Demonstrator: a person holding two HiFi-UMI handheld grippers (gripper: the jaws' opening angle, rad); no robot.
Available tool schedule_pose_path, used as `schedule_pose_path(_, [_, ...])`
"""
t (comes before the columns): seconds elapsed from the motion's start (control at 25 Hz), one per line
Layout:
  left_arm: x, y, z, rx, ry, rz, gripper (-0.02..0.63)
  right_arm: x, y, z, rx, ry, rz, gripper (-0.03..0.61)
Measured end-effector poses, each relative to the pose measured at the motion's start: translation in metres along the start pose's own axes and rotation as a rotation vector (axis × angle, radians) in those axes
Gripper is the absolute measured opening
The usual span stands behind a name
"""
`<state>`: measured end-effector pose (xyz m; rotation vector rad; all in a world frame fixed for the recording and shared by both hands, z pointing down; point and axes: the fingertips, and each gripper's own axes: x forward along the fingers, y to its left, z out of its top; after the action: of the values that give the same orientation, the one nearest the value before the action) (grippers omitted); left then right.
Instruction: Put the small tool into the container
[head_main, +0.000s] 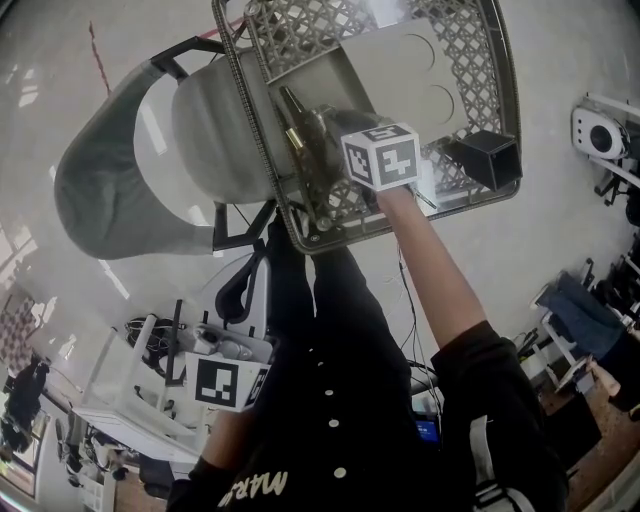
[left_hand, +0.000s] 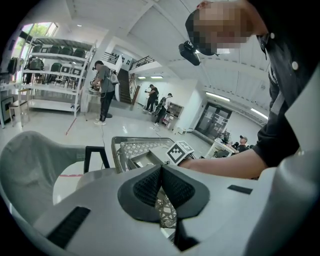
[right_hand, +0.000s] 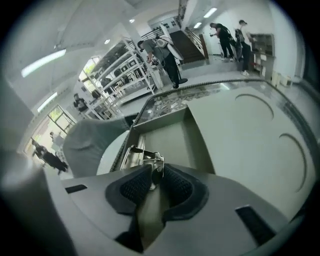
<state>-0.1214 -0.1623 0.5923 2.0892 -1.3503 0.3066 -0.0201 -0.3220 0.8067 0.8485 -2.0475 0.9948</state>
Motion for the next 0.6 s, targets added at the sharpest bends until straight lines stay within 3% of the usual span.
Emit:
schedule_pose_path(0.08, [0.001, 0.001, -0.004, -0.005, 0.007, 0.002, 0.026, -0.002, -0.009, 0.001, -0.08, 0.003, -0.086, 0.087])
schedule_pose_path(0.2, [0.002, 0.002, -0.009, -0.007, 0.015, 0.002, 0.026, -0.006, -0.017, 0.003, -0.11, -0.022, -0.148, 0.046])
schedule_pose_path(0.44, [0.004, 0.001, -0.009, 0.005, 0.013, -0.004, 0.026, -0.01, -0.017, 0.0, -0.155, -0.042, -0.174, 0.014])
schedule_pose_path(0.6, [0.0, -0.001, 0.004, 0.035, -0.006, -0.004, 0.026, -0.037, -0.015, 0.011, -0.085, -0.142, -0.151, 0.012])
